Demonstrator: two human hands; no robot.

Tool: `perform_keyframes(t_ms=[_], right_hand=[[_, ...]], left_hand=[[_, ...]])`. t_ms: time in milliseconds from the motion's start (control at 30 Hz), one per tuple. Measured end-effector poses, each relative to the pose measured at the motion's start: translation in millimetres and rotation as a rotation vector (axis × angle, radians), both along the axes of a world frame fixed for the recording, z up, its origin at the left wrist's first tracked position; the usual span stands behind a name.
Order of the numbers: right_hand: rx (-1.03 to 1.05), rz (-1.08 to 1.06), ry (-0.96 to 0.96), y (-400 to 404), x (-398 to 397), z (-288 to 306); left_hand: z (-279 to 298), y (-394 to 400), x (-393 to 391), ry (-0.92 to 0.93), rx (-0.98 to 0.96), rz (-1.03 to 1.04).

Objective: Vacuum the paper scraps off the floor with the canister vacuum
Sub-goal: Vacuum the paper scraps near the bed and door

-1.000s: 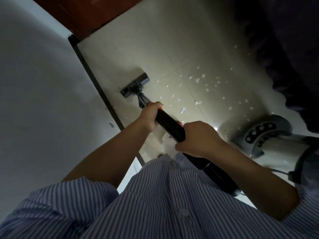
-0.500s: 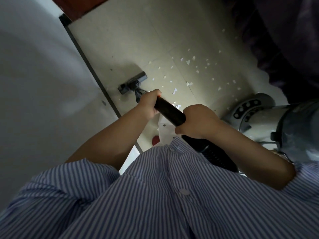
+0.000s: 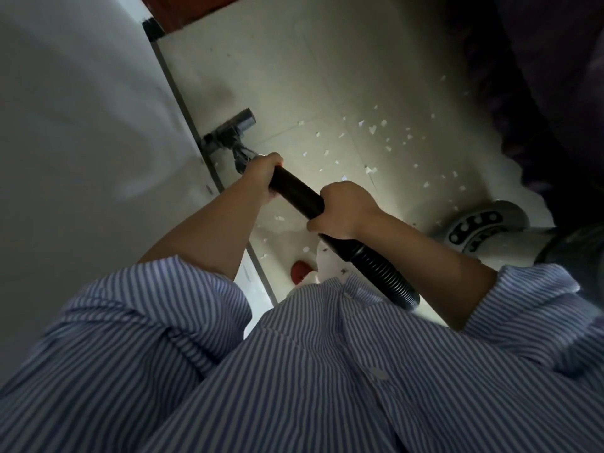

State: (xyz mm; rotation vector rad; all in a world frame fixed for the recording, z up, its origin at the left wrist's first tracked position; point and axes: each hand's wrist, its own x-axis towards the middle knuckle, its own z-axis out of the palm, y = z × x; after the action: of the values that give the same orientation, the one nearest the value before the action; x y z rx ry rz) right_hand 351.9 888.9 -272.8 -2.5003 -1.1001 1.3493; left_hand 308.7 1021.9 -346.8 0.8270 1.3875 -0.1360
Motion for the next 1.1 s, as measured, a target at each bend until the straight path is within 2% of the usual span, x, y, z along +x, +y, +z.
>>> perform_keyframes(t_ms=[167,367,700,967,1100], right_hand=[[0.000,0.019,0.040,19,-3,-11],[-0.055,0.067,0.037,-7,-11,-10],[-0.088,0.109,-0.034,-70,-28,20],[-0.069,0.099,-0.096,-107,-44,41],[-0.007,0.084,-0.075,-107,-55,33]], left_hand=[[-4,11,-4,0.057,-0.015,0.010],[-8,-20,-17,0.098,-0.070,0.006],[6,-82,-46,-0.058,-0.188,0.127],[13,-112,-51,-0.098,-0.161,0.030],[7,-104,-58,-0.095,-0.118,0.005]])
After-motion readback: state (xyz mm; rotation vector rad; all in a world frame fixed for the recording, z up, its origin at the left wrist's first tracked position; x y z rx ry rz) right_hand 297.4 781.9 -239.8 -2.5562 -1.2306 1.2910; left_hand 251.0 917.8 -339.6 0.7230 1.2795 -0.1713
